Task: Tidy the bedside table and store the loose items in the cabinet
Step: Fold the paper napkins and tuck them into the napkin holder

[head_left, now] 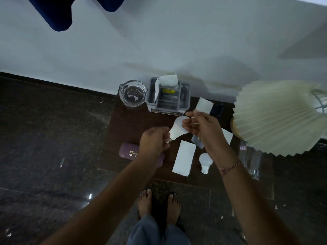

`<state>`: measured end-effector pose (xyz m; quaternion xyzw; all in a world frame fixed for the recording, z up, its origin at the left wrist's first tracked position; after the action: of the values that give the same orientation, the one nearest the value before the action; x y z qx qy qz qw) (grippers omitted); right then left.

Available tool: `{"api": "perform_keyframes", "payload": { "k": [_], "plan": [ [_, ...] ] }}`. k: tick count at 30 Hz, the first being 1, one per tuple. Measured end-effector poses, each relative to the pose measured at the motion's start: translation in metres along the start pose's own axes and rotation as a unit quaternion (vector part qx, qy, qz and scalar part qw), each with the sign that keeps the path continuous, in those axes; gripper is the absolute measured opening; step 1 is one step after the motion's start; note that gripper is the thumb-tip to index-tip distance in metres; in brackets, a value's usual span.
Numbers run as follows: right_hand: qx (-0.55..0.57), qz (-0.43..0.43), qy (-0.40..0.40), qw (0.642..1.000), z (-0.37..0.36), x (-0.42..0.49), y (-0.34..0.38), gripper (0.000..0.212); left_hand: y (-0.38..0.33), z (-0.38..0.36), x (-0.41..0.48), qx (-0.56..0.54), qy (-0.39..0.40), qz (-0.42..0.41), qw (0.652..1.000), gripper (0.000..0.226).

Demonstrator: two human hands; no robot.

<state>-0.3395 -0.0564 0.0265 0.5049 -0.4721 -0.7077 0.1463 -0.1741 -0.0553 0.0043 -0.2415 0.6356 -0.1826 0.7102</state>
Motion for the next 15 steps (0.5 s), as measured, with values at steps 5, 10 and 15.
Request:
{"api": "perform_keyframes", "payload": {
  "k": [5, 10, 15],
  "plan": [
    [-0.117, -0.015, -0.012, 0.993, 0.030, -0.002, -0.035, 0.026, 0.081, -0.011, -0.021, -0.012, 0.008, 0.104, 0.994, 0.012],
    [-0.316, 0.015, 0.037, 0.948, 0.026, -0.001, -0.062, 0.026, 0.126, -0.015, -0.019, 0.019, -0.043, 0.148, 0.988, 0.020],
    [-0.484, 0.114, 0.074, 0.864, 0.007, -0.006, -0.077, 0.031, 0.114, -0.015, -0.013, 0.191, -0.051, 0.003, 0.980, 0.032]
  ]
}}
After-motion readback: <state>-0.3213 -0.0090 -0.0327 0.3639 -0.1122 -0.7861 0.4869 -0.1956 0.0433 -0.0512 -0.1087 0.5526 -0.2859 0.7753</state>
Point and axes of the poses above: each hand's wrist, its own x-axis towards the middle knuckle, its own z-axis out of the back of the hand, y = z × x, the point moved 9 cm from there along x, towards the middle knuckle, and after that the axes turned 8 degrees about -y, right-handed, at the moved point
